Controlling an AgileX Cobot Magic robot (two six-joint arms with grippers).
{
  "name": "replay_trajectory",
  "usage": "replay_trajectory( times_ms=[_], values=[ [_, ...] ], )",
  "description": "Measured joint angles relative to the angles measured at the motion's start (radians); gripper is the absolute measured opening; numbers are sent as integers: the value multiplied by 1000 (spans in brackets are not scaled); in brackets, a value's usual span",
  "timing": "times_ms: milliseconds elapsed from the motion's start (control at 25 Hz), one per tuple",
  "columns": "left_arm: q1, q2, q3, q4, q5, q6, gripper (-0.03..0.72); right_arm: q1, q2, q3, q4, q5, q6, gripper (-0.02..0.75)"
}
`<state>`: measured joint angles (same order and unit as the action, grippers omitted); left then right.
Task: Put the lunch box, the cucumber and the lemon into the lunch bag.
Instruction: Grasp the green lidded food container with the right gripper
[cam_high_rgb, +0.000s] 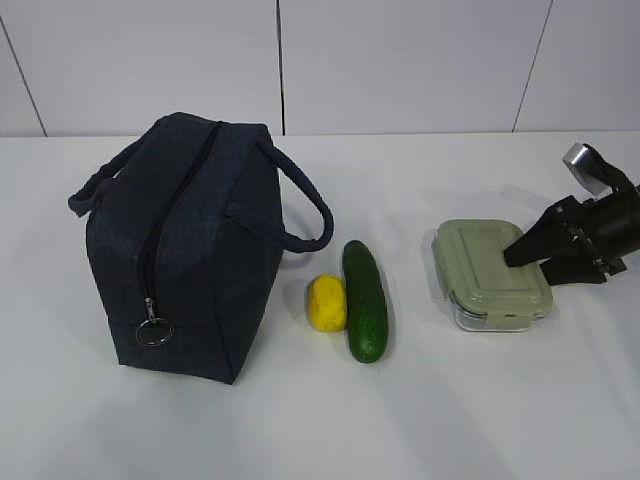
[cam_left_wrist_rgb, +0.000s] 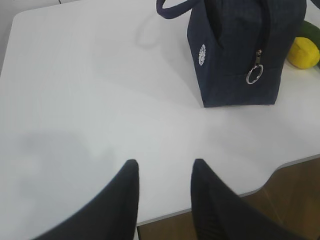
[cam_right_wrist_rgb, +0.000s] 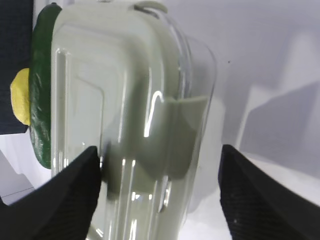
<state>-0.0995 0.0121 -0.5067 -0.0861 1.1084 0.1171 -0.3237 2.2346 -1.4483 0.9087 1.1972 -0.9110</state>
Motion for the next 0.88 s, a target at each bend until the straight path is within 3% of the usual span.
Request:
replay_trajectory(
  times_ms=[280, 880],
  values=[
    [0, 0, 0, 0, 0, 0, 239, 0, 0, 4, 22, 2, 13, 486],
    [0, 0, 0, 0, 0, 0, 239, 0, 0, 4, 7, 4, 51, 477]
  ],
)
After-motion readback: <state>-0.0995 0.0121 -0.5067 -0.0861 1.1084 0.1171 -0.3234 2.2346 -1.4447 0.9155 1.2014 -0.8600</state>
